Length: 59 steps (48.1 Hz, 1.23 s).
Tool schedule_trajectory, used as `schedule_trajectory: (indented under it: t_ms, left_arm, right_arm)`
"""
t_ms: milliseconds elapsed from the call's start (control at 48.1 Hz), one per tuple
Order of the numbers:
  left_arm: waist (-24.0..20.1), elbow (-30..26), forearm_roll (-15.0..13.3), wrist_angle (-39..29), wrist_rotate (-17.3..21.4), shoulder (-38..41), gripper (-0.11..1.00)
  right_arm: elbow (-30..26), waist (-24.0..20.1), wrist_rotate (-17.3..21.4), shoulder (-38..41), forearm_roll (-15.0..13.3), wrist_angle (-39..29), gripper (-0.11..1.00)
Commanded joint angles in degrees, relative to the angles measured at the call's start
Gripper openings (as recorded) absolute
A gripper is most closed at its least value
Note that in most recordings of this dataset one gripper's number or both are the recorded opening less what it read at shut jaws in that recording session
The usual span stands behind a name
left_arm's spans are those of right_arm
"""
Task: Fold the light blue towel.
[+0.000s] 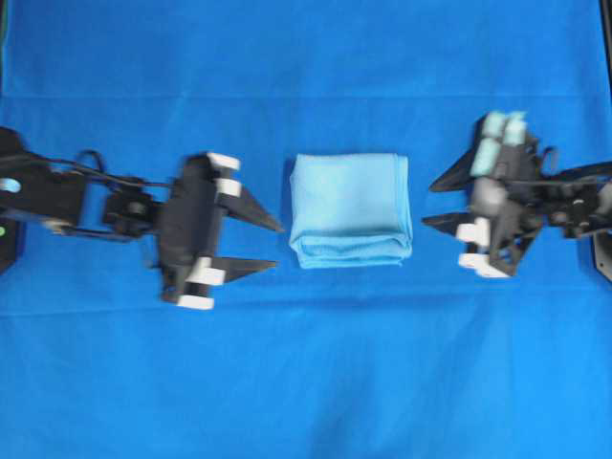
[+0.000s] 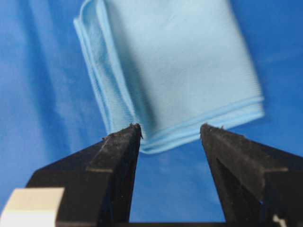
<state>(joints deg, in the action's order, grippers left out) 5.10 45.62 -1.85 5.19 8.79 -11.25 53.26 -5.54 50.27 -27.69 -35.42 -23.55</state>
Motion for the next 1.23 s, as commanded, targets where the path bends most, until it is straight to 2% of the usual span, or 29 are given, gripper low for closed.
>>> schedule_trajectory:
  t_ms: [0,166,270,520,686,832,1040,1206]
  left_arm:
    - [-0.4,2.1,0.1,0.1,0.1,-6.4,0.45]
    - [-2.5,8.1,0.1,0.2,0.0,-17.7,0.45]
    - [-4.0,11.7,0.1,0.4,-0.1,-24.3,0.45]
    - [-5.9,18.3,0.1,-2.9,-0.1,-40.2,0.45]
    - [-7.9,25.0,0.0,-3.7,-0.8,-50.1,0.45]
    - [-8.3,28.8,0.0,-5.1,-2.1,-56.1,0.45]
    - [-8.3,30.7,0.0,-6.8,-3.8,-58.5,0.45]
    - [-8.3,30.8,0.0,-6.8,-3.9,-58.4,0.45]
  right_arm:
    - [1.0,-0.2,-0.1,-6.0,-1.6,-0.5,0.58]
    - [3.5,-0.2,-0.2,-17.0,-4.2,-1.1,0.58]
    - [5.2,-0.2,-0.3,-23.1,-7.1,-2.8,0.58]
    - [9.6,-0.1,-0.2,-33.5,-11.7,-5.4,0.58]
    - [13.5,0.6,0.4,-38.3,-12.7,-3.8,0.58]
    - [16.3,2.5,0.6,-40.2,-12.7,-2.8,0.58]
    - [19.0,5.8,1.3,-40.2,-12.6,1.9,0.58]
    - [19.2,6.4,1.3,-39.8,-12.6,3.3,0.58]
